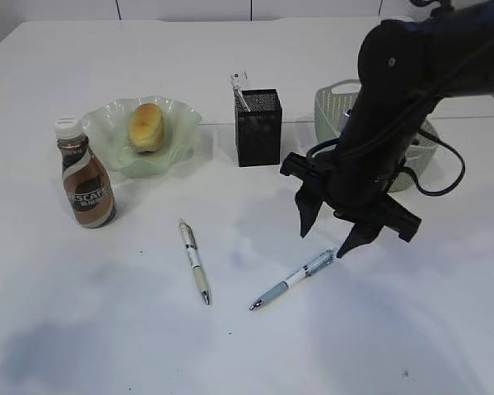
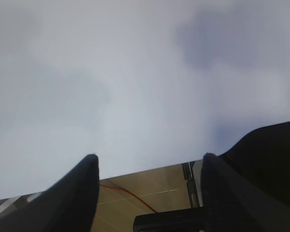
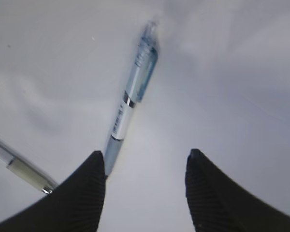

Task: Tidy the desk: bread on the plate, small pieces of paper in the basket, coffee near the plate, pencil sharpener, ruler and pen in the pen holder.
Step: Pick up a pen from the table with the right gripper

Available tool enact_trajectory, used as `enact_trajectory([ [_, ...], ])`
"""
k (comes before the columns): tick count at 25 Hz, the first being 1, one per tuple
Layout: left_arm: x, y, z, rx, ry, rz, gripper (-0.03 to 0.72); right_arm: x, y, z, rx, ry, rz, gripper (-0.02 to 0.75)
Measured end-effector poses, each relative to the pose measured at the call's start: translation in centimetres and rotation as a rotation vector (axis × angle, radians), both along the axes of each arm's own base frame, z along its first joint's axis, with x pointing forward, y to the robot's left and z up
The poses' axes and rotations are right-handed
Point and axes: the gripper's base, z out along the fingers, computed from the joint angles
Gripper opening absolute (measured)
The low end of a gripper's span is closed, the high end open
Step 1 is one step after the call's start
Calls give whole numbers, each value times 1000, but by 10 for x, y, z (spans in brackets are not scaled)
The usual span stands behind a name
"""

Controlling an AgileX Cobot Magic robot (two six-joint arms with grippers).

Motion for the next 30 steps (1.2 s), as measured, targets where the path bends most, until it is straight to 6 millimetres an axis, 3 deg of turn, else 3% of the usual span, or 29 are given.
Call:
enact_trajectory([
  [16, 0, 0, 0, 2, 0, 0, 466, 15, 6, -49, -13, 34, -60, 426],
  [30, 0, 0, 0, 2, 0, 0, 466, 16, 17, -72, -13, 43, -105, 426],
])
